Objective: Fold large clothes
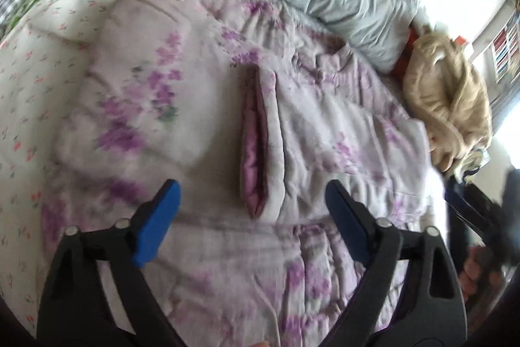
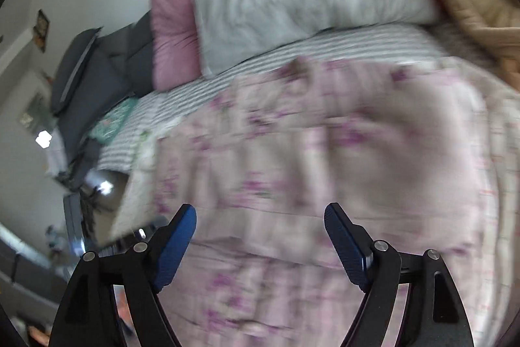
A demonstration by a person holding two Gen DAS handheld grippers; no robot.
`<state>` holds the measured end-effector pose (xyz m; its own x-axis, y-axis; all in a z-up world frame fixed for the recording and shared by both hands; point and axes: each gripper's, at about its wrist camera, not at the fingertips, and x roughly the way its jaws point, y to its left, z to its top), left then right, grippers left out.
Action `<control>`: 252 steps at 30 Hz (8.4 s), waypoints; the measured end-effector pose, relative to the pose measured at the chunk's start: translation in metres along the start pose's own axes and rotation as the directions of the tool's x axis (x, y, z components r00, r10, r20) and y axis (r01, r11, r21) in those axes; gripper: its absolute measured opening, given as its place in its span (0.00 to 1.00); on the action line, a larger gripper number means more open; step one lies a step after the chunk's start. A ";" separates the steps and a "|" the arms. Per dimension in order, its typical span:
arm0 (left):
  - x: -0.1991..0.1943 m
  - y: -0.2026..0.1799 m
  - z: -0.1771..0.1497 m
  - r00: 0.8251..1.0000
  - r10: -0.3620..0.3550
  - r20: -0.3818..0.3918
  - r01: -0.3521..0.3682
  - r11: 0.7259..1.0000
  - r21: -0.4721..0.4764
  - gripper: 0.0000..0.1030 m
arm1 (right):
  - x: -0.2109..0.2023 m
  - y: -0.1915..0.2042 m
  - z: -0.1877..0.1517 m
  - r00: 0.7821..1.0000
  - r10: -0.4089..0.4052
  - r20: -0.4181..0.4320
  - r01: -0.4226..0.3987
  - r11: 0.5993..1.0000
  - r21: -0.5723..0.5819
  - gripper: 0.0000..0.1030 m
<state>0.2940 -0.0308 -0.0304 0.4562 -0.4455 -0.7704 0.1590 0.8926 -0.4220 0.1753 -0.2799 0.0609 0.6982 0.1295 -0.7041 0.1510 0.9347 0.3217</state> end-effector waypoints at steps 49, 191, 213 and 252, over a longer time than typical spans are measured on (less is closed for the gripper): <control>-0.045 -0.045 -0.035 0.950 0.302 0.079 -0.312 0.910 0.271 0.88 | 0.002 -0.092 -0.013 0.963 -0.257 -0.077 0.262 0.964 0.052 0.84; -0.071 0.076 0.100 0.968 0.062 0.244 -0.097 0.987 0.132 0.87 | 0.026 -0.162 0.127 0.988 0.155 0.015 -0.156 0.977 0.145 0.72; 0.044 0.150 0.066 0.977 -0.193 0.094 0.207 0.961 -0.184 0.56 | 0.152 -0.211 0.065 0.949 0.314 -0.042 -0.282 0.899 0.335 0.68; -0.177 0.124 -0.130 0.994 0.004 -0.108 0.007 0.995 0.100 0.67 | -0.104 -0.149 -0.123 0.939 -0.074 -0.336 0.107 0.991 0.079 0.70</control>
<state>0.1193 0.1494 -0.0079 0.3601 -0.4466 -0.8191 0.2488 0.8921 -0.3771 -0.0065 -0.3920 0.0083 0.4088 0.1633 -0.8979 0.2791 0.9143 0.2934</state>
